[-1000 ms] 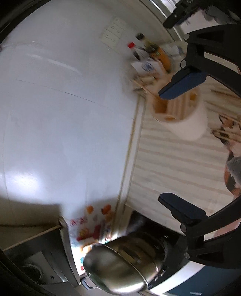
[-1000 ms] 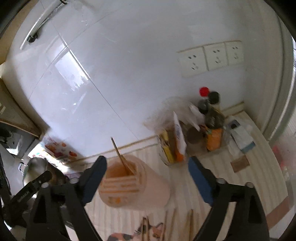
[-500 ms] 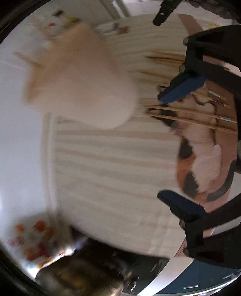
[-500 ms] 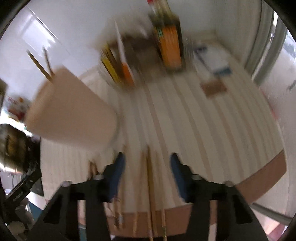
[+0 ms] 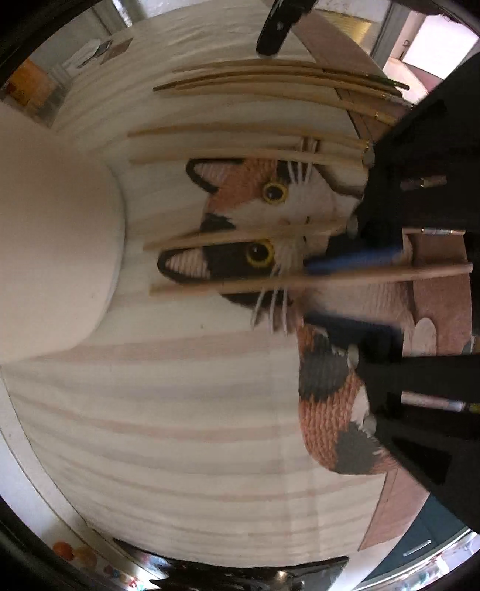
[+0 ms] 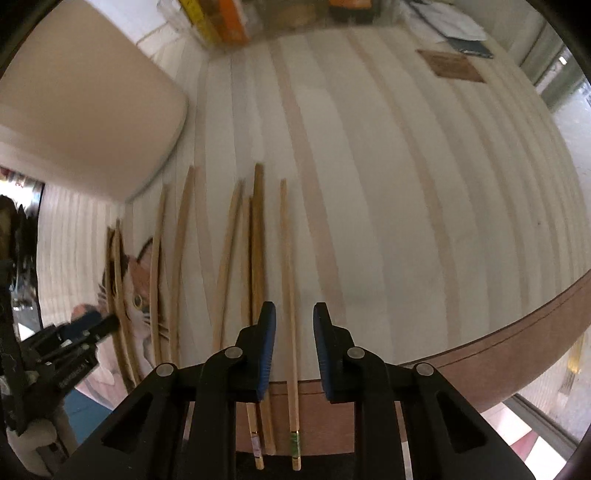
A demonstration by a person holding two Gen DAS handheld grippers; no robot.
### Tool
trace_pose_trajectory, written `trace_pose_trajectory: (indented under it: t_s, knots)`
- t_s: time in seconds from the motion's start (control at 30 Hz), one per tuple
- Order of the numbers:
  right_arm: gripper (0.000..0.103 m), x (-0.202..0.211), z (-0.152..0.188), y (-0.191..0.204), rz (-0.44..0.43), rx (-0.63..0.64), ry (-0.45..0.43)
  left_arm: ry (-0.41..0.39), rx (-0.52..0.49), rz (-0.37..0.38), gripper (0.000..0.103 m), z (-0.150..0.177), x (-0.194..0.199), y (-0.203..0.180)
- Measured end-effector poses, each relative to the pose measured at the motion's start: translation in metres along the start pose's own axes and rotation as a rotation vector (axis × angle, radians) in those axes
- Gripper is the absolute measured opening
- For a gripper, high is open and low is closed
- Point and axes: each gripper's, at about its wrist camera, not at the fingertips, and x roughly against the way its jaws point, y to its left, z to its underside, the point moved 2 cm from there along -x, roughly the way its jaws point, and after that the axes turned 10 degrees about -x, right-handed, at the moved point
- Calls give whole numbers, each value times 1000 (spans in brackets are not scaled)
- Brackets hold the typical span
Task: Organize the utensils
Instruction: 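Grasp a chopstick from the mat with the left tool while the right tool grasps another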
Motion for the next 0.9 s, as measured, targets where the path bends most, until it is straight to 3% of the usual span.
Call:
trace_pose_trajectory:
  t_s: [0.13,0.17,0.2,0.33,0.53,0.9]
  knots:
    - [20,-13,8,3,36,40,14,13,86,-37,5,-1,6,13]
    - [10,-13,10,3,56,59,4,18,113,-32,5,6,5,22]
    - [7,-13,11,3,77,67,1,23,144,-22,5,9,6,28]
    - [7,-9,12,-17,139,42,-12,41,215,1,5,20,13,44]
    - [7,-10,7,-27,159,80,13,34,206,-20,5,26,16,46]
    - [7,-14,11,9,168,146,24,33,206,-16,5,24,5,40]
